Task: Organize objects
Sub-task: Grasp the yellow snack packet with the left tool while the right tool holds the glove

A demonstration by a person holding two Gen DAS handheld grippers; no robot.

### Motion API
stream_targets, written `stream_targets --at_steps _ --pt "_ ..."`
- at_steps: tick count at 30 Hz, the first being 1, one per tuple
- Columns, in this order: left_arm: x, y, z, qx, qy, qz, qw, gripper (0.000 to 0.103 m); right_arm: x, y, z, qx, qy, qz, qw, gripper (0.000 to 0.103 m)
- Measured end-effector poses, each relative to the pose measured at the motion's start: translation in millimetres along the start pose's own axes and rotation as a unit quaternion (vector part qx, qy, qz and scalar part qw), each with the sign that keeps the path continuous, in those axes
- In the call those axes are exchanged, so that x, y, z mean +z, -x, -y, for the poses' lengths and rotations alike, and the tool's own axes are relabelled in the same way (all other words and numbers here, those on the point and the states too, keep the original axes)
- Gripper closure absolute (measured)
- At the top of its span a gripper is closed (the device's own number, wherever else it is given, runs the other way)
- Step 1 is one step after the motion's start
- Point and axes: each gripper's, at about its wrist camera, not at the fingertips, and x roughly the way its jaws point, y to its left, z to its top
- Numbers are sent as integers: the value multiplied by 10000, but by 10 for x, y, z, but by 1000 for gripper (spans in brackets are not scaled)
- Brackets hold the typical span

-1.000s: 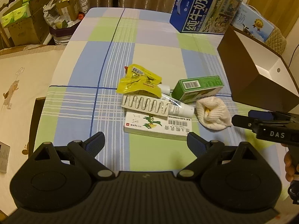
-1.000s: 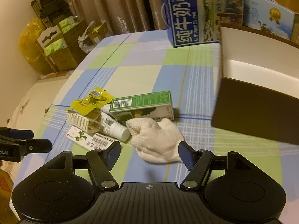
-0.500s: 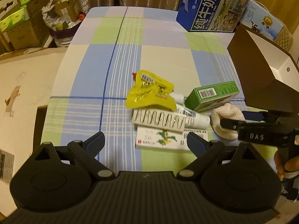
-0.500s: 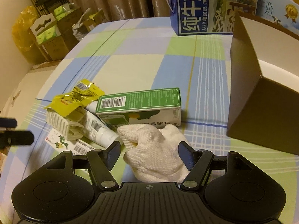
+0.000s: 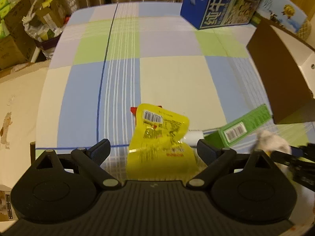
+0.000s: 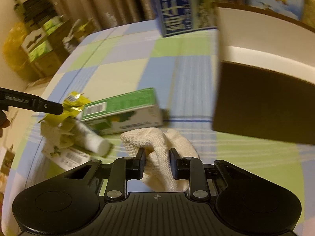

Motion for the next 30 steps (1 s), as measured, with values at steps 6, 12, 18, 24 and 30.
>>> stream_targets --at_steps 6,12,18,24,30 --pt "139 -267 -45 -86 5 -376 9993 11 -78 168 284 -241 -431 90 9987 80" --pt "132 -356 -4 -206 -91 -504 9985 34 -118 250 423 -290 -606 145 9976 80" --pt "64 -250 -11 -205 -153 -217 9994 53 -123 261 416 -287 -608 161 9976 80" --pt "29 -95 -10 -267 -216 40 9994 59 -129 325 447 -283 -629 233 9973 81" --pt "-36 15 -19 -332 -93 163 9993 59 -165 490 529 -380 -738 388 9958 82"
